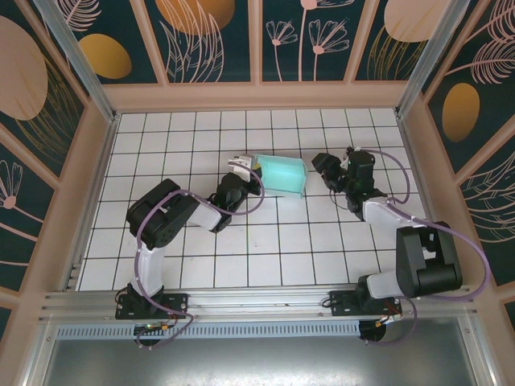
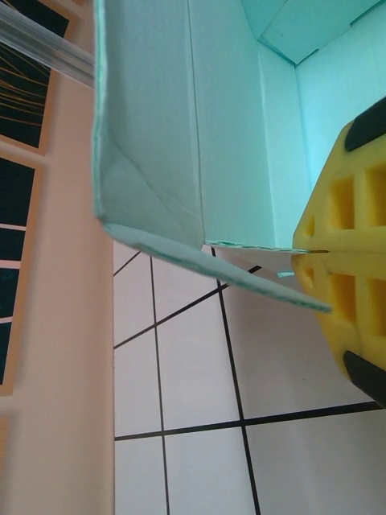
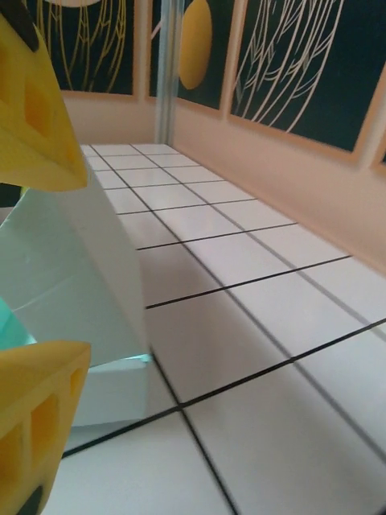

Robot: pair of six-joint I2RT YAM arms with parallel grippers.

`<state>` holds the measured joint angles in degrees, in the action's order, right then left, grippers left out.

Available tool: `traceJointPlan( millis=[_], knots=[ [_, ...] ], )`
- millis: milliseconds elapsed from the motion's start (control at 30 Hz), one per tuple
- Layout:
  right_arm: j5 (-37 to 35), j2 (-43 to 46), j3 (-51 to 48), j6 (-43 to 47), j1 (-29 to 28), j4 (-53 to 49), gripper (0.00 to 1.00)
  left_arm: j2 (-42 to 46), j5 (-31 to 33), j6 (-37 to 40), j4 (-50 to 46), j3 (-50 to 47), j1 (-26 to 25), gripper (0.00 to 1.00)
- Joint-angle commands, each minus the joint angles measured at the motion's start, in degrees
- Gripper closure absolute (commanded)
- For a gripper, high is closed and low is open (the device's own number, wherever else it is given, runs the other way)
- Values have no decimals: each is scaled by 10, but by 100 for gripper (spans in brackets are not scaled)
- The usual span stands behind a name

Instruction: Fold the paper box

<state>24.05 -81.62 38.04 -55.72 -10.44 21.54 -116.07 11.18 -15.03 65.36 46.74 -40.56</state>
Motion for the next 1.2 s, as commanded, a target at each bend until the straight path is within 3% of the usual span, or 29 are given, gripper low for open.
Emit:
traceJointPlan(
  millis=[0, 433, 700, 967, 1167],
  knots=[
    [45, -12, 26, -32, 4, 0, 48, -15, 5, 17, -9, 8, -7, 100],
    [112, -89, 31, -78, 0, 47, 48, -26, 3, 8, -10, 15, -8, 100],
    [123, -112, 27, -92, -1, 71, 62, -34, 2, 4, -10, 16, -9, 100],
    [66, -78, 20, -45, 10, -7, 46, -33, 9, 11, -11, 13, -8, 100],
    [84, -83, 17, -45, 11, -3, 47, -39, 6, 10, -6, 16, -9, 100]
  ],
)
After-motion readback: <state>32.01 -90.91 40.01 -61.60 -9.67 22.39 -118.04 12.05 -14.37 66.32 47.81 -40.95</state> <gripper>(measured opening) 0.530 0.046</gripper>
